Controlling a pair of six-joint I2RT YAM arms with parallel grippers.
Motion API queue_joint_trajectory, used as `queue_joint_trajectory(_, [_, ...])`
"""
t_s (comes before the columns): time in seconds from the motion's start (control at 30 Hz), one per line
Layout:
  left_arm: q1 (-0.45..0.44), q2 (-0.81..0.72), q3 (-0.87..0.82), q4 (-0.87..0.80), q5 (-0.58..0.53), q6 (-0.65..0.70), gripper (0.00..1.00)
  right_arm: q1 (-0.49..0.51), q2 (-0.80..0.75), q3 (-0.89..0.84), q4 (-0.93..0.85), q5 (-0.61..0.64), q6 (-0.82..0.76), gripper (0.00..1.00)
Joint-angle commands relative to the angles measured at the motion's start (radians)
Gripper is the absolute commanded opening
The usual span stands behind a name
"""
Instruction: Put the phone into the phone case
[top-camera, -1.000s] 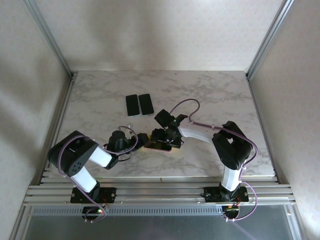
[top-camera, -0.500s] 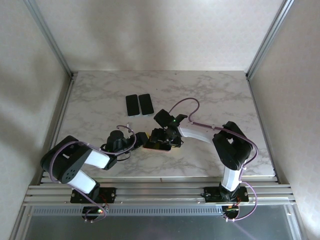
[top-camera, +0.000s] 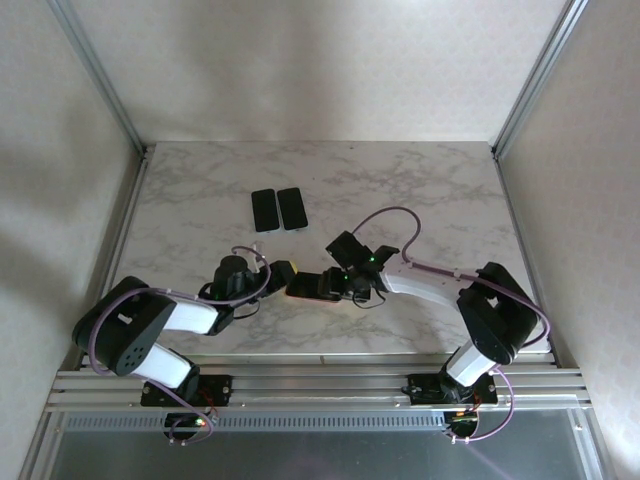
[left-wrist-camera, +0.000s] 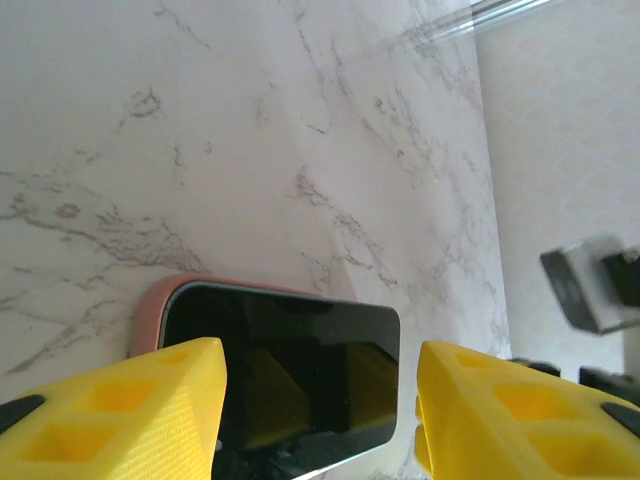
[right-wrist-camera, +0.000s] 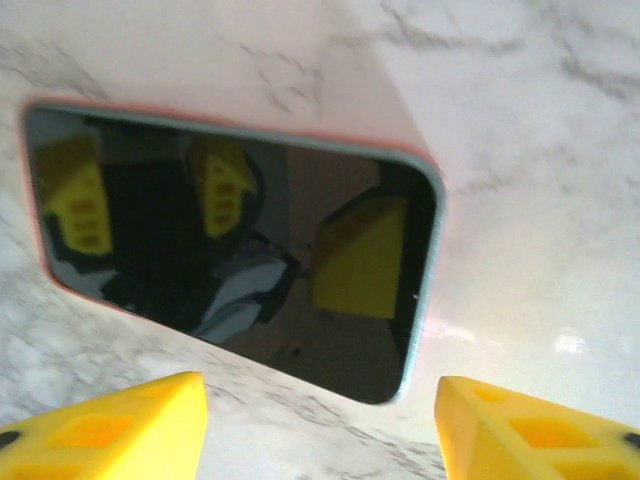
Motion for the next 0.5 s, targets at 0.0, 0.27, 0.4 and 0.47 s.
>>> queue_joint_trajectory(0.0, [0.016,0.018,0.034,-0.027,-0.014,0.029,0.53,0.012,-0.054,-0.048,0.041,0.016,0.005,0.51])
queue_joint_trajectory(0.27, [0.035,0.042,0.012,-0.044,-0.030,0.044,0.56,0.010,-0.039,-0.018,0.038,0.037,-0.016,0.45])
queue_joint_trajectory(0.4, [0.035,0.057,-0.006,-0.013,-0.022,0.030,0.57,0.010,-0.004,0.009,0.034,0.043,-0.031,0.45])
queue_joint_trajectory(0.47, [0.035,0.069,-0.014,0.014,-0.012,0.014,0.58,0.010,0.007,0.017,0.038,0.048,-0.035,0.45])
